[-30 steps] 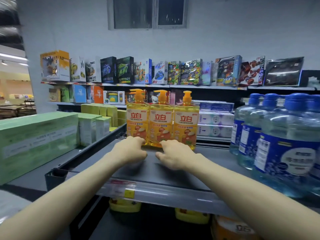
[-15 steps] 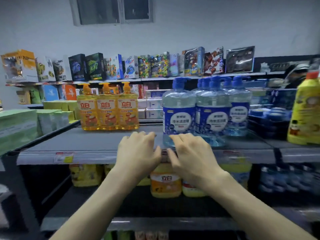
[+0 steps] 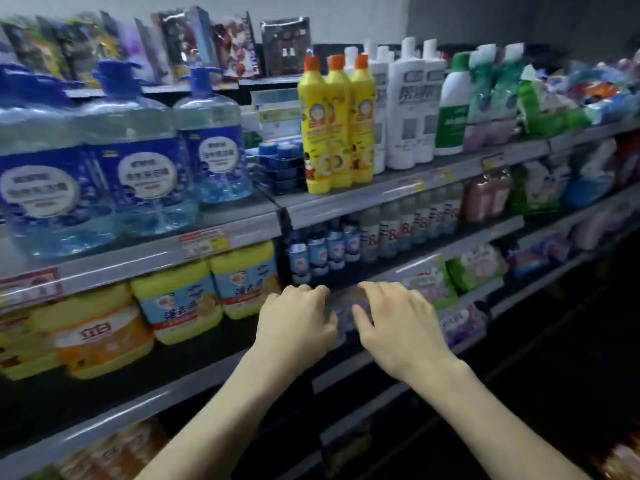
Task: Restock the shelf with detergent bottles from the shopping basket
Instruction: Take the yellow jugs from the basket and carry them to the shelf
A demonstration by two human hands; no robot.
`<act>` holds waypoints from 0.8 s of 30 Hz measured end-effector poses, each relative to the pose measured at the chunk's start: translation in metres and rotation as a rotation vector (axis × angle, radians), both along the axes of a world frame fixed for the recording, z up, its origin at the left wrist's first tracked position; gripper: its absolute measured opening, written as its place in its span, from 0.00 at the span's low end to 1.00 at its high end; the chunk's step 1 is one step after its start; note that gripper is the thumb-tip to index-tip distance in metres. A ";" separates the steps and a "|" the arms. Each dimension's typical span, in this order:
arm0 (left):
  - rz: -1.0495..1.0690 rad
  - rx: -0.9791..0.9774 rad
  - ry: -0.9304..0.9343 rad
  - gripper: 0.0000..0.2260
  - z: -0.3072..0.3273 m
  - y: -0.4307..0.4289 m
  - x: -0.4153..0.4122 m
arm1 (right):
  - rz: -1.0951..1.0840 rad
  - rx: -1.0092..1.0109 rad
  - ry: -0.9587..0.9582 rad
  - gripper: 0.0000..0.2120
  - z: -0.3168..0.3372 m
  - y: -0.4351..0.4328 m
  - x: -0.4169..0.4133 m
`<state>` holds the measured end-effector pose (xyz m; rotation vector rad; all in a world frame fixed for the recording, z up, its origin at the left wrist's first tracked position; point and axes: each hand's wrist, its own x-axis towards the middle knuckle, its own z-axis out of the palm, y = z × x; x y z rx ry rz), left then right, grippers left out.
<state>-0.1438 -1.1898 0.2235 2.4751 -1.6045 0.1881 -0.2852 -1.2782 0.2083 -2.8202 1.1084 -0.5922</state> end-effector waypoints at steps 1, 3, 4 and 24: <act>-0.043 0.024 0.015 0.18 -0.009 -0.018 -0.010 | -0.040 0.027 0.011 0.23 -0.008 -0.011 -0.014; -0.131 0.063 0.038 0.17 -0.026 -0.055 -0.030 | -0.120 0.060 0.041 0.23 -0.027 -0.035 -0.042; -0.174 0.081 0.050 0.17 -0.035 -0.073 -0.041 | -0.166 0.067 0.050 0.22 -0.037 -0.047 -0.056; -0.891 0.465 0.163 0.20 -0.182 -0.348 -0.277 | -1.019 0.450 0.178 0.20 -0.176 -0.191 -0.306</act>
